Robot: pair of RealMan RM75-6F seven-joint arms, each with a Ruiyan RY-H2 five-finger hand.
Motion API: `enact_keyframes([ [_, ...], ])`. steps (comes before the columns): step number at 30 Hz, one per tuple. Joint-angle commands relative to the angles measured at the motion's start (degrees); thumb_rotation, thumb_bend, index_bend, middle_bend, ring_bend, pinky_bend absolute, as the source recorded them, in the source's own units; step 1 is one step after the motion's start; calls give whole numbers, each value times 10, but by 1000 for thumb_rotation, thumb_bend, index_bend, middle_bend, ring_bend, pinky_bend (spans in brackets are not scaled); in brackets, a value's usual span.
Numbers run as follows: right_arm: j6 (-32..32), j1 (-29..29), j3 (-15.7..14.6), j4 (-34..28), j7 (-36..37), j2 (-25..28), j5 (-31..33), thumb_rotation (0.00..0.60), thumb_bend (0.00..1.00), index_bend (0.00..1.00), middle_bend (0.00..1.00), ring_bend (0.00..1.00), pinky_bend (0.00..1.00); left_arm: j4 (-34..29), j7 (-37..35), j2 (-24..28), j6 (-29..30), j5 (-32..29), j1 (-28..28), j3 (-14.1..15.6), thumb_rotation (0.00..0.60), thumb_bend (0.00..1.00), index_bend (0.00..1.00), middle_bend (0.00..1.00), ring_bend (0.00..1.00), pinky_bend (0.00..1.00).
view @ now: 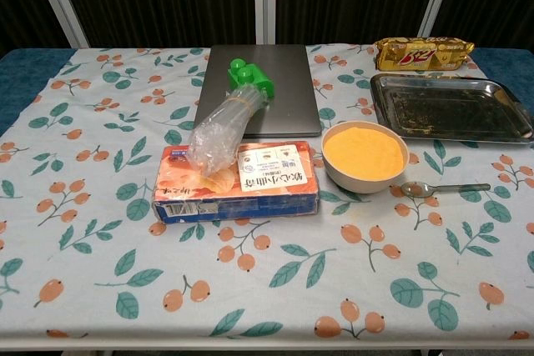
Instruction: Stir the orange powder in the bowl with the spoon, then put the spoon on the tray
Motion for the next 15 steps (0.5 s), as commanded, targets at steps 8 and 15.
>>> enact_keyframes([
  [8, -2, 1, 1, -2, 4, 2, -4, 600, 345, 262, 270, 152, 283, -1, 1, 0, 2, 1, 2, 3, 600, 128, 204, 120, 77, 115],
  [15, -13, 5, 0, 1, -4, 3, 0, 600, 345, 262, 343, 189, 284, -2, -1, 1, 2, 3, 3, 4, 600, 128, 204, 120, 77, 116],
])
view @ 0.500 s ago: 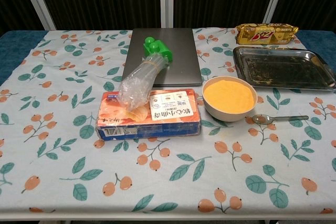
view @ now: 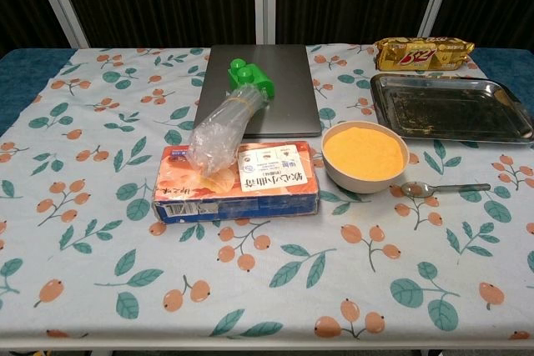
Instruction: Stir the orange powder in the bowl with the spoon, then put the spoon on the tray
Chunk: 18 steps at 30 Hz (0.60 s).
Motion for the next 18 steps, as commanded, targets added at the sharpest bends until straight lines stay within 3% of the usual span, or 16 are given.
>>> enact_keyframes([
  [1, -14, 6, 0, 0, -13, 2, 4, 600, 344, 262, 366, 211, 291, 1, -1, 0, -2, 1, 0, 1, 600, 128, 204, 120, 77, 116],
  [3, -32, 18, 2, -2, -30, 2, 5, 600, 287, 262, 456, 323, 390, 2, -2, 0, -2, 0, 0, 1, 600, 128, 204, 120, 77, 116],
  [6, -75, 44, 2, -4, -43, 2, -1, 600, 107, 262, 566, 526, 643, 3, -5, -2, -5, -2, -1, 0, 600, 128, 204, 120, 77, 116],
  [8, -111, 69, 8, -5, -53, -2, 5, 600, 86, 262, 650, 658, 790, 4, -6, -3, -9, -3, -2, 2, 600, 128, 204, 120, 77, 116],
  [10, -142, 91, 16, -3, -68, -11, 15, 600, 133, 271, 741, 786, 911, 6, -6, -4, -11, -4, -2, 3, 600, 127, 204, 120, 77, 116],
  [13, -199, 127, 27, 7, -91, -33, 39, 600, 218, 323, 834, 890, 992, 8, -9, -5, -13, -7, -2, 2, 600, 127, 204, 120, 77, 116],
  [18, -296, 183, 38, 45, -137, -79, 98, 600, 280, 387, 902, 954, 1000, 12, -11, -6, -18, -11, -3, 2, 600, 127, 204, 120, 77, 116],
])
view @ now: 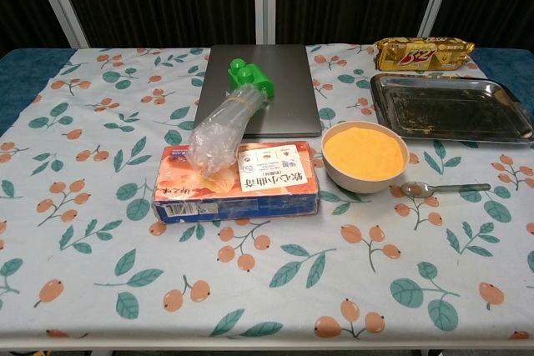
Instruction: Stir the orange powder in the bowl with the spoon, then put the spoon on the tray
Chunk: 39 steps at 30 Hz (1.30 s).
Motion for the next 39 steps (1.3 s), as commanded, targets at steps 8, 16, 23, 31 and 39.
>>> enact_keyframes([
  [8, -138, 93, 16, 96, -86, -105, 120, 600, 279, 415, 913, 964, 1000, 6, -4, -3, -11, -9, -3, -2, 600, 128, 204, 120, 77, 116],
  [16, -149, 110, 12, 136, -98, -146, 145, 600, 285, 438, 913, 964, 1000, 10, -10, -5, -16, -10, -5, -2, 600, 128, 204, 120, 77, 116],
  [23, -154, 116, 3, 156, -102, -162, 155, 600, 285, 466, 913, 964, 1000, 12, -12, -6, -15, -10, -5, -1, 600, 127, 204, 120, 77, 116],
  [31, -154, 123, -1, 172, -105, -176, 160, 600, 309, 493, 914, 964, 1000, 15, -14, -8, -16, -12, -5, -2, 600, 127, 204, 120, 77, 116],
  [39, -154, 129, -4, 179, -114, -185, 170, 600, 314, 500, 915, 964, 1000, 19, -18, -9, -16, -14, -3, -1, 600, 128, 204, 120, 77, 116],
])
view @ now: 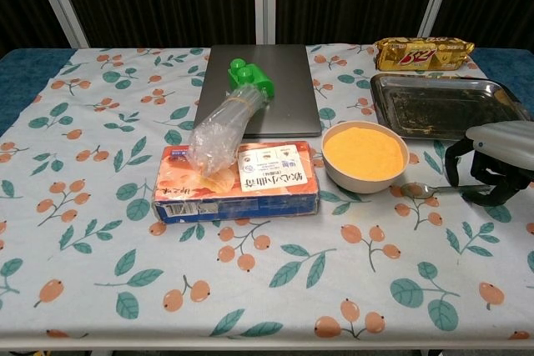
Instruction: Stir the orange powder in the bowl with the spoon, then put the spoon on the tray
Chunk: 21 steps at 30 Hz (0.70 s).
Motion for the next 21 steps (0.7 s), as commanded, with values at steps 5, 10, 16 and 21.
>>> enact_keyframes([
  [5, -1, 4, -3, 3, -6, -5, 7, 600, 316, 508, 916, 964, 1000, 4, -4, -2, -1, -1, 0, 0, 600, 128, 204, 120, 77, 116],
  [10, 4, 4, -5, 4, -10, -8, 9, 600, 331, 540, 919, 964, 1000, 8, -8, -3, 0, -1, 2, 1, 600, 128, 204, 120, 77, 116],
  [16, 8, 9, -4, -8, -21, 3, 11, 600, 366, 563, 924, 964, 1000, 9, -13, -3, 2, 0, 3, 1, 600, 128, 204, 120, 77, 116],
  [21, 4, 28, 1, -65, -55, 62, 5, 600, 398, 580, 925, 965, 1000, 8, -14, 1, 5, 3, 4, 1, 600, 127, 204, 120, 77, 116],
])
